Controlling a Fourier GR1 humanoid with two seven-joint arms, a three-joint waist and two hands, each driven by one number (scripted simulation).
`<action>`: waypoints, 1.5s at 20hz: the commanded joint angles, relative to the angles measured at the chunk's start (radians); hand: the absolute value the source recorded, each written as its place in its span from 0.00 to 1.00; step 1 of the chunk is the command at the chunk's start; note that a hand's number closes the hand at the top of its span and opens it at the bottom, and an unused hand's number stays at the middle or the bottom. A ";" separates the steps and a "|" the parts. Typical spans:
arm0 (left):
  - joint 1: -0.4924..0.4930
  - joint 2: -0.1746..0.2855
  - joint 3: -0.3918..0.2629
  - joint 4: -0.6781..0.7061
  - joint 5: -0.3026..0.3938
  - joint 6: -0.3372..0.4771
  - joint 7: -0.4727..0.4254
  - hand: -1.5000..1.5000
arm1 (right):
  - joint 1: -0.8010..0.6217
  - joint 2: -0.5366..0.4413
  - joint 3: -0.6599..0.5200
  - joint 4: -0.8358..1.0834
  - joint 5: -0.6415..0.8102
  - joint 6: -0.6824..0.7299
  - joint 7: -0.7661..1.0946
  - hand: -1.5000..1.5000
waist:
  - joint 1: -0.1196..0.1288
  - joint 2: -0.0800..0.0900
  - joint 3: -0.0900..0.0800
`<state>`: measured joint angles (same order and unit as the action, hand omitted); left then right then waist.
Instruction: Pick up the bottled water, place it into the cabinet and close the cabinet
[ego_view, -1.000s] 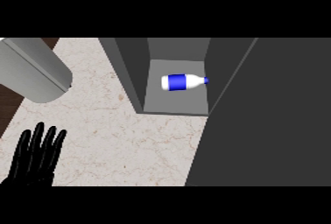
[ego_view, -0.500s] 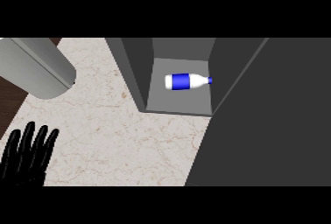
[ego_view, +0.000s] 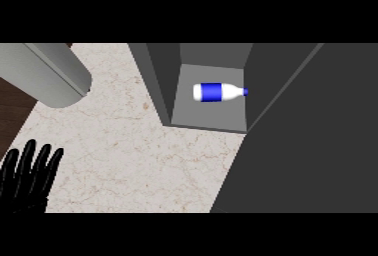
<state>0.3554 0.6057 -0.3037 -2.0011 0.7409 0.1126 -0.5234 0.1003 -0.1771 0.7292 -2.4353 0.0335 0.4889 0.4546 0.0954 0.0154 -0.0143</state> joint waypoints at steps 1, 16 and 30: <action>0.005 0.012 0.004 -0.005 0.009 -0.029 -0.001 0.00 | -0.067 0.168 0.036 0.152 -0.024 -0.146 0.019 1.00 | 0.029 0.014 0.001; 0.013 0.032 0.035 0.006 0.021 -0.067 -0.010 0.00 | 0.010 0.170 -0.108 0.230 -0.386 -0.186 0.048 1.00 | 0.033 0.025 0.003; 0.018 0.037 0.037 0.015 0.034 -0.108 -0.012 0.00 | -0.182 0.173 -0.348 0.441 -0.404 -0.450 -0.055 1.00 | 0.044 0.024 0.007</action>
<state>0.3745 0.6382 -0.2629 -1.9925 0.7725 0.0209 -0.5385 0.0484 -0.0594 0.4195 -2.1300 -0.3962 0.1916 0.4176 0.1262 0.0396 -0.0094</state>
